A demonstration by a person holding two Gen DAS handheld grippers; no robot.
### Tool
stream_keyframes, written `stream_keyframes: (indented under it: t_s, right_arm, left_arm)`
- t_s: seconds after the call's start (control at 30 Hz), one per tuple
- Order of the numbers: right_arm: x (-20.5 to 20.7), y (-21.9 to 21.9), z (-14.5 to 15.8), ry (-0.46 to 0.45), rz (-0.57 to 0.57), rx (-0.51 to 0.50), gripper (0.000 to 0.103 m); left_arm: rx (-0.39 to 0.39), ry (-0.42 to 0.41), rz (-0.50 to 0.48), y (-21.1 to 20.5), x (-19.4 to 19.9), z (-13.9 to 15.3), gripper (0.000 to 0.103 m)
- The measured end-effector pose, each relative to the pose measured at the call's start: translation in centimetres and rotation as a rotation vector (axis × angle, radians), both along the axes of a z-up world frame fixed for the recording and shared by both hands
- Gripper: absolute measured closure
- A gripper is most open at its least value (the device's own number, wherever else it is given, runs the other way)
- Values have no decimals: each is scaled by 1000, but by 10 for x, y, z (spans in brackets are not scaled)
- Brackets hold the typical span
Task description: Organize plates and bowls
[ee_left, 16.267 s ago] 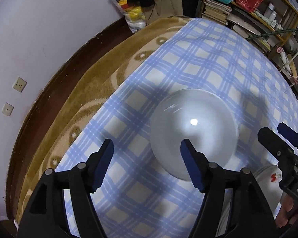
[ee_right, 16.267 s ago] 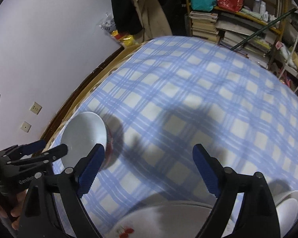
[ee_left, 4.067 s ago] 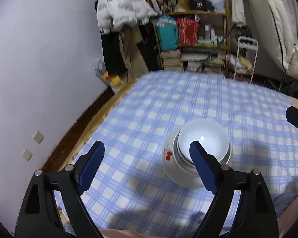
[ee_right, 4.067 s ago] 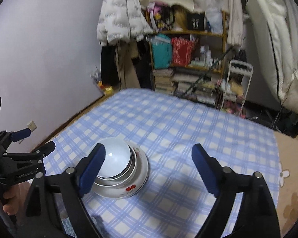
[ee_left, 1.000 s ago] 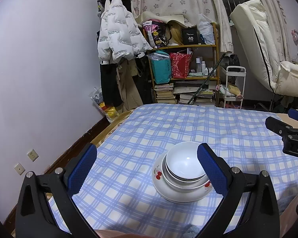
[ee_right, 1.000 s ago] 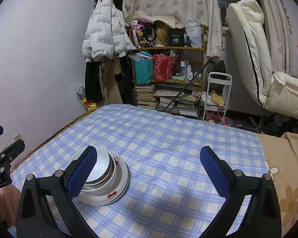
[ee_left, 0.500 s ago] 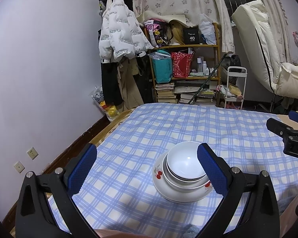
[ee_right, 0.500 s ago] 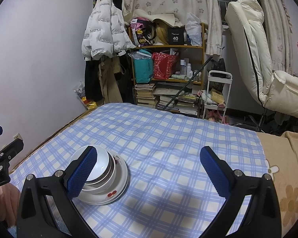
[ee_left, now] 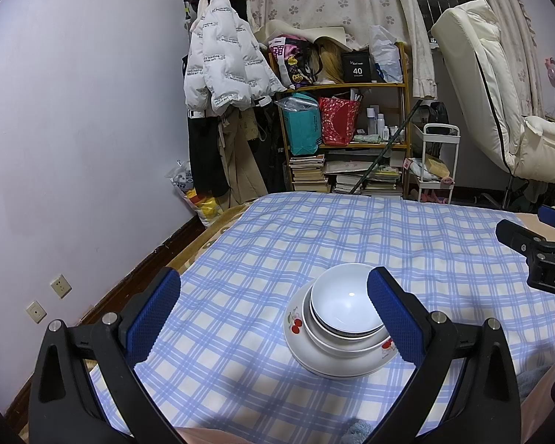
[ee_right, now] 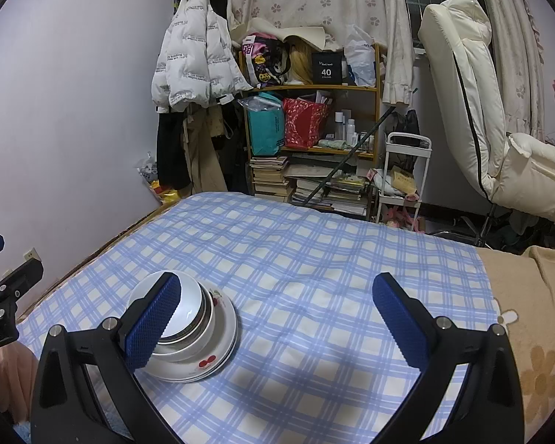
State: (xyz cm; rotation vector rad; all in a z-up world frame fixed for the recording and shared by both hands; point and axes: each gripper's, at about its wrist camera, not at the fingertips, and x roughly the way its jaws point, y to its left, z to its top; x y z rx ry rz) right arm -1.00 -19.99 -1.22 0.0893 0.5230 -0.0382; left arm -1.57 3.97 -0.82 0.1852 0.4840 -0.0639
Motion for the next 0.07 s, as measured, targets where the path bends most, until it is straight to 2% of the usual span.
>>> stream_keyframes:
  t_s: [0.07]
  right_arm:
    - [0, 0, 0, -1, 1, -1, 0]
  left_arm:
    - [0, 0, 0, 0, 1, 0, 3]
